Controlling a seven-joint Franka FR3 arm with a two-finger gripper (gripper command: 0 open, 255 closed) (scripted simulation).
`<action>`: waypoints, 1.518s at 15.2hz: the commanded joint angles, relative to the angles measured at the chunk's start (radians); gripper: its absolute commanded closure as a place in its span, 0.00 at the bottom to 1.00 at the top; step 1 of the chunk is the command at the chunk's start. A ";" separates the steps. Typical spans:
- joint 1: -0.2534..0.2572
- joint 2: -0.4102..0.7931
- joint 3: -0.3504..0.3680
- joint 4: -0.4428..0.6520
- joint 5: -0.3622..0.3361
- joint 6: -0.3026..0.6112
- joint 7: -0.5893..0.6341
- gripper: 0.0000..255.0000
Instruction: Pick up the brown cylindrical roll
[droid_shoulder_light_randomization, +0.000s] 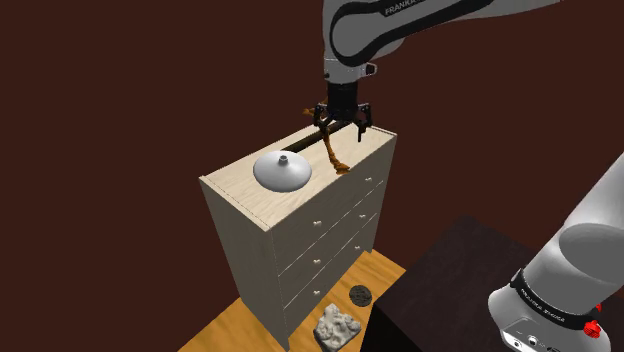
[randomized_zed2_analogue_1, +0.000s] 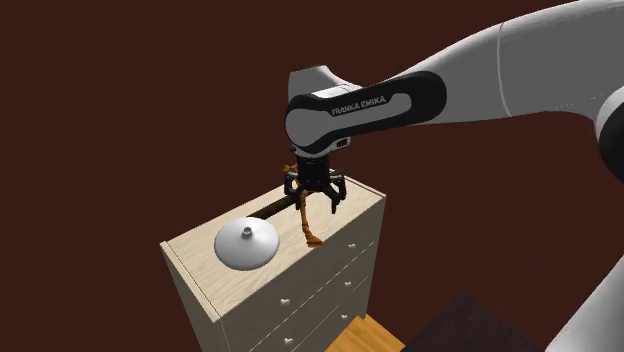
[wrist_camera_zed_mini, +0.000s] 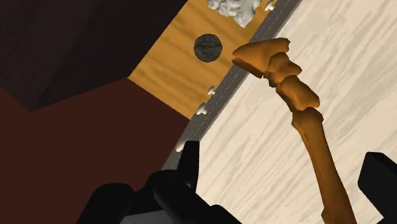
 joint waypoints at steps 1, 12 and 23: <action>0.001 0.079 -0.003 0.071 -0.035 0.013 0.098 0.00; 0.046 0.465 -0.104 0.547 -0.166 -0.045 0.501 0.00; 0.042 0.495 -0.107 0.490 -0.177 0.041 0.520 1.00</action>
